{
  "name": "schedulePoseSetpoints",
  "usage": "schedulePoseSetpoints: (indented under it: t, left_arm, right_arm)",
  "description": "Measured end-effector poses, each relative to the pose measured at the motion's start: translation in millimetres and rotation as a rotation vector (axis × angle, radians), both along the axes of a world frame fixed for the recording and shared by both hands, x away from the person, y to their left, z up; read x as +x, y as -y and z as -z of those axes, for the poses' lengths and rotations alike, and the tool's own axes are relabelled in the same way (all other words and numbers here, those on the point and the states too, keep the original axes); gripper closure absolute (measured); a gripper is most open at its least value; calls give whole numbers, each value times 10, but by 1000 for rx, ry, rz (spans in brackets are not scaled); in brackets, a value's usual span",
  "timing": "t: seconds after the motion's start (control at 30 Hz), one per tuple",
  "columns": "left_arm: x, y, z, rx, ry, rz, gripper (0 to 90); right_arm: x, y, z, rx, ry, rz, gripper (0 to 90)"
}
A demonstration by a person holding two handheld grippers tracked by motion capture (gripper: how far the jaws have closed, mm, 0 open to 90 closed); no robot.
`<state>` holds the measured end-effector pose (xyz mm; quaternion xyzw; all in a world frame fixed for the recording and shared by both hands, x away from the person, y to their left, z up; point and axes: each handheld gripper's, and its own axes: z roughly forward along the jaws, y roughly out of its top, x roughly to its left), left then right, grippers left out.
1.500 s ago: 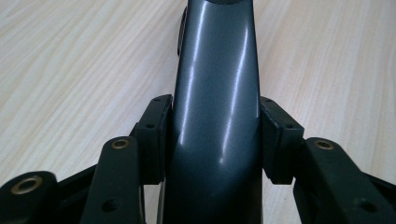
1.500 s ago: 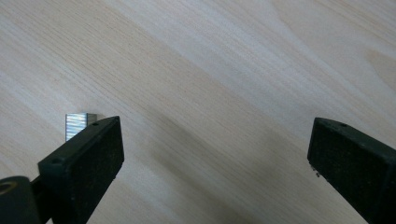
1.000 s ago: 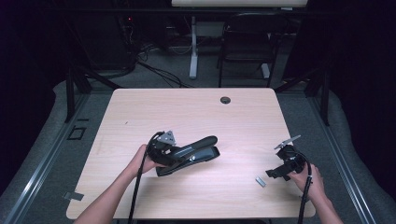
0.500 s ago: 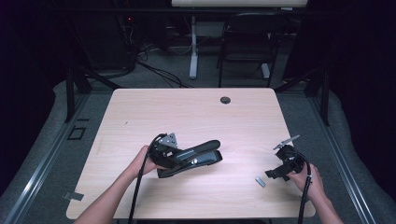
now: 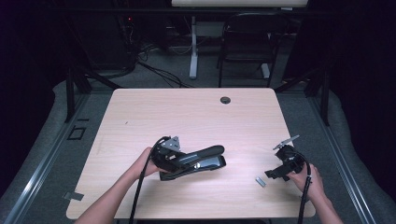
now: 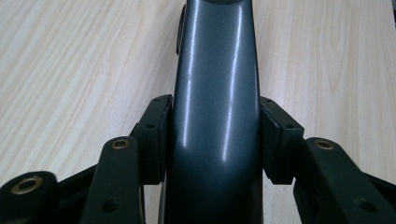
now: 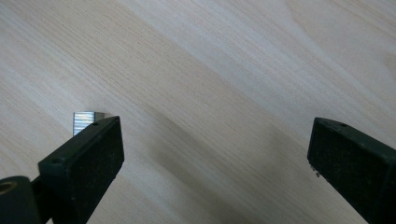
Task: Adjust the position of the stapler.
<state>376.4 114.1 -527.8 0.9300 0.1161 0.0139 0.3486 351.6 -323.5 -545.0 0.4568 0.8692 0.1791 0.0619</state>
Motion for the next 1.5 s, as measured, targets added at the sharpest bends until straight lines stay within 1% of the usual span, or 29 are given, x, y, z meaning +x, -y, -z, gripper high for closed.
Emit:
schedulePoseSetpoints:
  t: [0.07, 0.2, 0.27, 0.37, 0.4, 0.43, 0.47, 0.5, 0.53, 0.57, 0.63, 0.7, 0.73, 0.8, 0.83, 0.87, 1.0, 1.03, 1.07, 1.1, 1.13, 1.17, 1.2, 1.27, 1.3, 1.33, 1.37, 1.4, 1.5]
  left_arm:
    - [-6, 6, 1, -2, 0, 4, 520]
    - [-24, 34, 0, 0, 1, 25, 521]
    - [-27, 42, -4, 3, -3, 38, 521]
    - [-40, 50, 6, -6, 5, 39, 521]
    - [-45, 53, 3, -4, -1, 45, 521]
    - [-51, 58, 9, -9, 6, 45, 521]
    - [-54, 61, 0, -1, -2, 52, 521]
    - [-56, 65, 1, -2, -1, 59, 521]
    - [-58, 69, 4, -7, -2, 63, 521]
    - [-59, 72, 9, -11, -2, 68, 521]
    - [-59, 76, 11, -14, -3, 79, 521]
    - [-62, 80, 13, -17, -5, 85, 521]
    - [-65, 83, 15, -18, -4, 88, 521]
    - [-73, 88, 16, -19, -2, 91, 521]
    - [-82, 96, 17, -18, 4, 91, 521]
    - [-83, 100, 15, -17, 1, 99, 521]
    - [-100, 128, 21, -23, 0, 119, 521]
    - [-103, 135, 21, -23, -1, 126, 521]
    - [-106, 140, 22, -25, -1, 132, 521]
    - [-110, 143, 21, -23, 0, 135, 521]
    - [-120, 149, 29, -33, -1, 137, 521]
    - [-120, 149, 29, -33, -1, 137, 521]
    - [-125, 153, 33, -36, 6, 135, 521]
    - [-122, 158, 26, -29, 6, 146, 521]
    - [-120, 159, 25, -28, 6, 149, 521]
    - [-120, 159, 25, -28, 6, 149, 521]
    - [-119, 159, 25, -28, 7, 151, 521]
    - [-116, 163, 23, -25, 10, 157, 521]
    - [-117, 164, 17, -16, 13, 161, 521]
  right_arm:
    - [2, -5, -3, -1, 1, -1, 33]
    - [4, -20, 10, 14, -1, 1, 33]
    - [6, -11, 16, 2, -2, 5, 33]
    - [4, 2, 6, 4, -5, -3, 33]
    - [0, 0, 2, 3, -1, -2, 33]
    - [-4, -7, -5, 6, 3, 1, 33]
    - [-3, -10, -7, 7, 6, 0, 34]
    - [0, -16, -9, 15, 2, -5, 34]
    - [2, -18, -8, 5, 7, -5, 34]
    - [2, -21, -5, 6, 4, -5, 34]
    - [8, -17, 14, 16, 0, -2, 34]
    - [10, -11, 16, 12, -1, -1, 34]
    - [12, -1, 10, -2, -1, -6, 34]
    - [6, -1, 5, 5, -3, -6, 34]
    - [5, -3, 2, 6, 0, -6, 34]
    - [-1, -13, 1, 10, 10, 2, 35]
    - [8, -18, 0, 9, 7, -7, 35]
    - [11, -11, 2, 1, 9, -5, 35]
    - [0, -19, 29, 29, 28, 23, 36]
    - [2, -6, 34, 38, 31, 27, 36]
    - [1, 0, 23, 18, 31, 22, 36]
    - [1, 0, 23, 18, 31, 22, 36]
    - [2, 7, 0, 5, 16, 9, 36]
    - [-13, -17, 15, 36, 41, 20, 36]
    - [-18, -27, 21, 43, 46, 27, 36]
    - [-16, -28, 24, 50, 45, 21, 36]
    - [-12, -25, 15, 36, 35, 10, 36]
    - [1, -15, -1, 12, 16, -10, 36]
    - [4, -12, 11, 5, 13, -6, 36]
